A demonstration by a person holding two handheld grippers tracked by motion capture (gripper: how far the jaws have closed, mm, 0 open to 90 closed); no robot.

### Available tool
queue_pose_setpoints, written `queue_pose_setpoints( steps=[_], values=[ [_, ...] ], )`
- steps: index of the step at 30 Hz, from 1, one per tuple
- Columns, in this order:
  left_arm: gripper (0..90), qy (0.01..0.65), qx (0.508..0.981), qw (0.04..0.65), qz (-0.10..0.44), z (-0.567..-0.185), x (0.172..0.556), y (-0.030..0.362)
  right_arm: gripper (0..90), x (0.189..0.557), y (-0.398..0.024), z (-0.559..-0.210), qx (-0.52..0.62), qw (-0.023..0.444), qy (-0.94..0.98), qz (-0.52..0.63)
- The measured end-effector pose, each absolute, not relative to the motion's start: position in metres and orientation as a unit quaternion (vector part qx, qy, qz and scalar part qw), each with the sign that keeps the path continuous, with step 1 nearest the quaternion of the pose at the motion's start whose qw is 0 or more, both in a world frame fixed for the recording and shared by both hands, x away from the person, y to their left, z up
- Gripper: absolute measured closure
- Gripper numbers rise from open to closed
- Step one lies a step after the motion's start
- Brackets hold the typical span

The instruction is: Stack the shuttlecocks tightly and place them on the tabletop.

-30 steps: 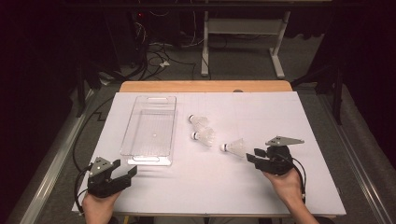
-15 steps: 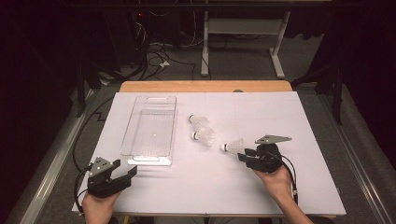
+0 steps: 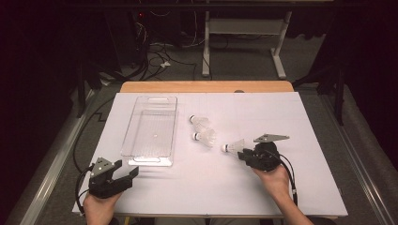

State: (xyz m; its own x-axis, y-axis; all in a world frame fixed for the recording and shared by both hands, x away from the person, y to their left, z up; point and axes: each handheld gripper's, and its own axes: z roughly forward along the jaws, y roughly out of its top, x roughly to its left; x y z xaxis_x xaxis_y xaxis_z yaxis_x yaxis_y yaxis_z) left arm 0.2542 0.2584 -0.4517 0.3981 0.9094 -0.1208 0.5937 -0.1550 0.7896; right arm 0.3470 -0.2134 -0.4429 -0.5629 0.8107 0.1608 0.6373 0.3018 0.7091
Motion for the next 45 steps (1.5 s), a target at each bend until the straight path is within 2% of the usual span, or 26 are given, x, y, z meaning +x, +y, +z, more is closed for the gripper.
queue_pose_setpoints(
  steps=[26, 45],
  values=[
    [30.9, 0.51, 0.737, 0.399, 0.194, -0.4521, 0.255, 0.2578, 89.1, 0.3507, -0.2097, -0.444, 0.436, 0.105, 0.812, 0.373],
    [30.9, 0.511, 0.736, 0.399, 0.194, -0.4521, 0.2545, 0.2579, 90.0, 0.3509, -0.2115, -0.4356, 0.42, 0.101, 0.817, 0.382]
  ],
)
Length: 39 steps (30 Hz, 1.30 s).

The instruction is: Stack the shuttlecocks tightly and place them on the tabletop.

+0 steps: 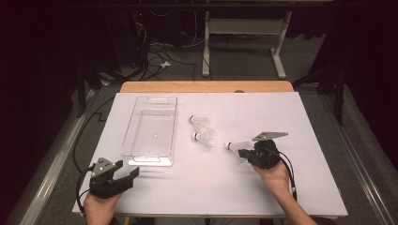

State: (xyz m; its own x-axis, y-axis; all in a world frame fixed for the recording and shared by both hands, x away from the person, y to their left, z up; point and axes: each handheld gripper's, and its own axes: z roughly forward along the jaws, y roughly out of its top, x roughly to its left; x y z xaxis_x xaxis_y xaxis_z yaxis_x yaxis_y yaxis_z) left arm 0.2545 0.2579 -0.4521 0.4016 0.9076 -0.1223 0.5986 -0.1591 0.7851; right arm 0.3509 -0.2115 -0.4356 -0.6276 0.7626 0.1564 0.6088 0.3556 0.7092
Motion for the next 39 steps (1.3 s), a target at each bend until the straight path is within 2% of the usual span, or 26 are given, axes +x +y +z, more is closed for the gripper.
queue_pose_setpoints(
  steps=[39],
  values=[
    [30.9, 0.505, 0.741, 0.398, 0.193, -0.452, 0.254, 0.256, 90.0, 0.357, -0.194, -0.418, 0.402, 0.096, 0.819, 0.398]
  ],
)
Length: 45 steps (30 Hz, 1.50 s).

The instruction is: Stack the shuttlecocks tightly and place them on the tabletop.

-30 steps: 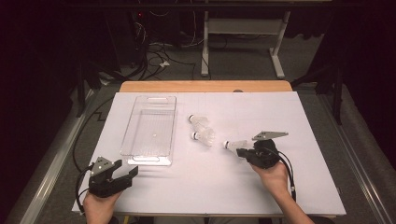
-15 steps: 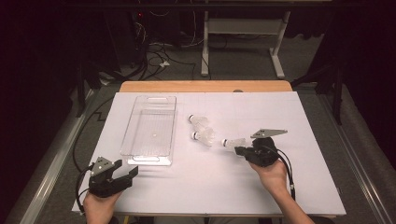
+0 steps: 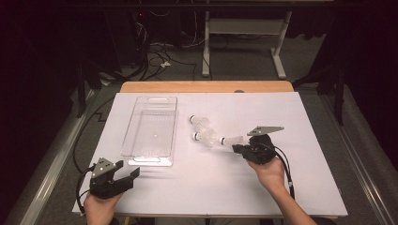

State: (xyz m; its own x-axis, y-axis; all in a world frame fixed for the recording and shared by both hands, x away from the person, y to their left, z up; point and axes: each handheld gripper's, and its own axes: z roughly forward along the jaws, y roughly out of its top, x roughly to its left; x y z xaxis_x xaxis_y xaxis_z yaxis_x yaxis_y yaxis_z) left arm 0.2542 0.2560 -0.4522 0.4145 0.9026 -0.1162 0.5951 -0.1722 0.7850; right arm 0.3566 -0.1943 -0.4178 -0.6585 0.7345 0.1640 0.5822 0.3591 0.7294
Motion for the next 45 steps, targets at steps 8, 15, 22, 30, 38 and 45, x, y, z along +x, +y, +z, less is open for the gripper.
queue_pose_setpoints(
  steps=[8, 15, 22, 30, 38, 45],
  values=[
    [31.0, 0.506, 0.741, 0.398, 0.19, -0.452, 0.255, 0.256, 90.0, 0.363, -0.185, -0.416, 0.398, 0.09, 0.821, 0.4],
    [31.0, 0.505, 0.741, 0.399, 0.191, -0.452, 0.255, 0.256, 90.0, 0.368, -0.18, -0.418, 0.397, 0.086, 0.821, 0.401],
    [31.0, 0.505, 0.742, 0.398, 0.19, -0.452, 0.255, 0.256, 90.0, 0.374, -0.175, -0.42, 0.397, 0.081, 0.823, 0.399],
    [31.1, 0.504, 0.742, 0.4, 0.191, -0.452, 0.255, 0.256, 90.0, 0.379, -0.166, -0.423, 0.39, 0.076, 0.827, 0.397],
    [31.1, 0.502, 0.743, 0.399, 0.191, -0.452, 0.255, 0.255, 90.0, 0.385, -0.162, -0.422, 0.39, 0.072, 0.828, 0.396],
    [31.1, 0.5, 0.745, 0.398, 0.192, -0.452, 0.254, 0.255, 90.0, 0.389, -0.157, -0.426, 0.385, 0.068, 0.833, 0.392]
  ],
)
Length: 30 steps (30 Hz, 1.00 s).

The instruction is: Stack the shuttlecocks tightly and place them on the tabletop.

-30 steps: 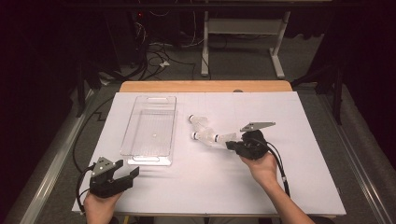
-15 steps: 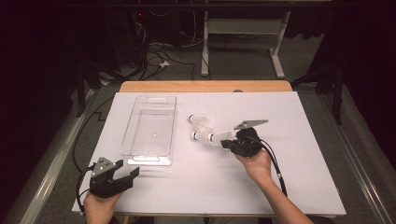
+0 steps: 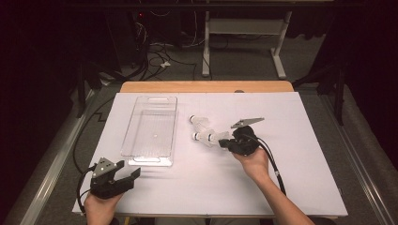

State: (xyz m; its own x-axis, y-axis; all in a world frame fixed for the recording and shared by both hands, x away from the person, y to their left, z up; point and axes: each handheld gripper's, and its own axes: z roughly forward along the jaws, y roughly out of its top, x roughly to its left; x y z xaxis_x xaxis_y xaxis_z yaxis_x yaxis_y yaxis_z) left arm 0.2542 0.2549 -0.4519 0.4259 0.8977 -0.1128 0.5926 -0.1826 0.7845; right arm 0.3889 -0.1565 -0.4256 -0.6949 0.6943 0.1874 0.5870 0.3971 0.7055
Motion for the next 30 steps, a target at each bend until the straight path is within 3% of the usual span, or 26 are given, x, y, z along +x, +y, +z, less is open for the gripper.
queue_pose_setpoints(
  steps=[30],
  values=[
    [31.1, 0.5, 0.745, 0.401, 0.187, -0.452, 0.254, 0.256, 90.0, 0.399, -0.137, -0.431, 0.375, 0.053, 0.841, 0.387]
  ],
)
